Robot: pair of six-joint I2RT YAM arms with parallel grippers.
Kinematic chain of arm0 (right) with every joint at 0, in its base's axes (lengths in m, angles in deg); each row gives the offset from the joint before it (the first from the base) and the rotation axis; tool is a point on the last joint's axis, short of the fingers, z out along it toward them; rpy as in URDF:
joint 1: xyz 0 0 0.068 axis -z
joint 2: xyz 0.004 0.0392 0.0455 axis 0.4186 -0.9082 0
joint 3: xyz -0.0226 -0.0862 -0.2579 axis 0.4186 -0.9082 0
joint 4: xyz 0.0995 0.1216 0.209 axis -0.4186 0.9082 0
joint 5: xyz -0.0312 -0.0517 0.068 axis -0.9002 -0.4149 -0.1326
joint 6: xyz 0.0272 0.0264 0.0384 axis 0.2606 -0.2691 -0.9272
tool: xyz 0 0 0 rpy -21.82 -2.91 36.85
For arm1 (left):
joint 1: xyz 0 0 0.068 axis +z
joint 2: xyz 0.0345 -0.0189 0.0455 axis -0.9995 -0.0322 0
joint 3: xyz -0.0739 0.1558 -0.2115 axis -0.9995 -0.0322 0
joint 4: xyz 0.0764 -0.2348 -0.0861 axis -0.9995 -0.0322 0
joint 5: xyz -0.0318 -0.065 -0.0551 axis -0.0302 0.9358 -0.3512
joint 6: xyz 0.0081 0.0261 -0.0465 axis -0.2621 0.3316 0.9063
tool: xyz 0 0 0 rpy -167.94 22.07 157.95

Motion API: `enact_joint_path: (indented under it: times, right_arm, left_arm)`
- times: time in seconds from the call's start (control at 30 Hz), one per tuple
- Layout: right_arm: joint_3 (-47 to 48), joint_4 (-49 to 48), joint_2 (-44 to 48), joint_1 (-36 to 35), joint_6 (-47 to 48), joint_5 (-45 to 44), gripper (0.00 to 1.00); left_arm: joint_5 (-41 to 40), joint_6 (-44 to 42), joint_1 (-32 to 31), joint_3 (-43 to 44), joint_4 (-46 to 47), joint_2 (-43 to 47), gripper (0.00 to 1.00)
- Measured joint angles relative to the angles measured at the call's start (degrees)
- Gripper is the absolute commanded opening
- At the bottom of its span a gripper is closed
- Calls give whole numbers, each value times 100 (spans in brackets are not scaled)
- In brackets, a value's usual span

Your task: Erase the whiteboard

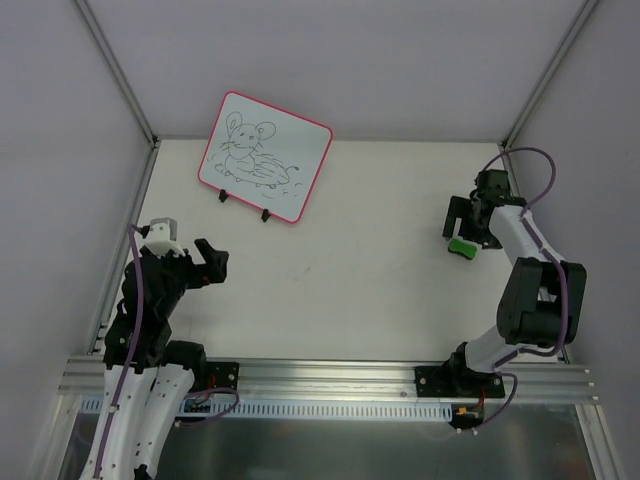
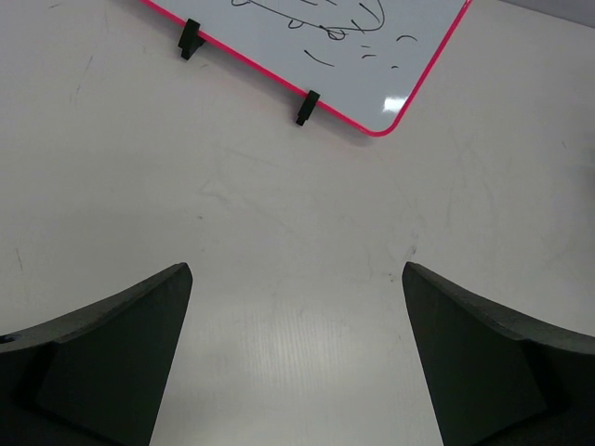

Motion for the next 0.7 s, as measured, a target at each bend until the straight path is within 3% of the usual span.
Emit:
enact_joint_path:
  times: [0.5,0.7]
  right_arm:
    - [216,-142,-1095,275,-557,-407,99]
    - [240,-249,-1121,275,-678,-286,99]
  left_arm:
    - [-4,-57,-221,-74,52,138,99]
    - [-4,-57,-221,-74,55,138,99]
